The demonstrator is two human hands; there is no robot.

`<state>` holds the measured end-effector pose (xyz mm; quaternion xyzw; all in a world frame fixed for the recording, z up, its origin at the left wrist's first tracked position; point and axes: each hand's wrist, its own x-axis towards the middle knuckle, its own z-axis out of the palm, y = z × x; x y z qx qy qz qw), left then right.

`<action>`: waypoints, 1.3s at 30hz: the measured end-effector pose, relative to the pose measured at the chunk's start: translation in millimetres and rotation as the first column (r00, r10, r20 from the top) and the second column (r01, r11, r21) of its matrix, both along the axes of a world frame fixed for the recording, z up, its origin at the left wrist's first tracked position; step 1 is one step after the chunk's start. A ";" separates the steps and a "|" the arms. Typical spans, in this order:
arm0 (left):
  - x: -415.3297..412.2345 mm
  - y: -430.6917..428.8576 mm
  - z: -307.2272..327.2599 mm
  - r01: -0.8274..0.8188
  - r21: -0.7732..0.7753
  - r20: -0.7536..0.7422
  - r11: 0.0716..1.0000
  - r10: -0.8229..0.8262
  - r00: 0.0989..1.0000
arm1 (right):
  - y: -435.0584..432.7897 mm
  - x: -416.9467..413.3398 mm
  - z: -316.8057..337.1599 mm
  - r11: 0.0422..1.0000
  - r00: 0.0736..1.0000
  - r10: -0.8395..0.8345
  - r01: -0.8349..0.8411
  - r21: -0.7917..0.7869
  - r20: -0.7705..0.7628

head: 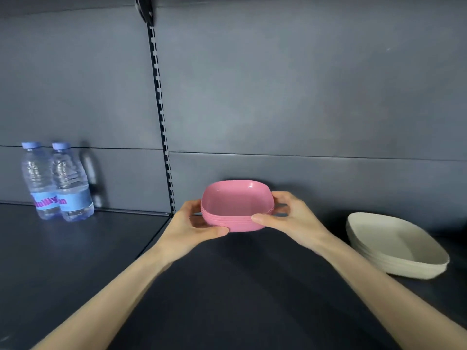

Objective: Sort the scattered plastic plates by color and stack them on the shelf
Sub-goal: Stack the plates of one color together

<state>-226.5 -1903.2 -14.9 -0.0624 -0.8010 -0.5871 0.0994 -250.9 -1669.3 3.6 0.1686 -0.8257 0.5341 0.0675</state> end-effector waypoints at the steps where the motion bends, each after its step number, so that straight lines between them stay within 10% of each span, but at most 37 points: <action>1: -5.0 -8.0 -2.7 0.019 -0.029 0.016 0.999 -0.018 1.000 | -6.3 -0.8 -3.0 1.000 1.000 -0.005 0.004 0.010 0.018; 39: -48.5 -62.3 -58.1 0.146 -0.195 0.013 0.970 -0.146 0.989 | -50.3 -13.1 -52.6 0.993 0.993 -0.085 0.078 0.086 0.078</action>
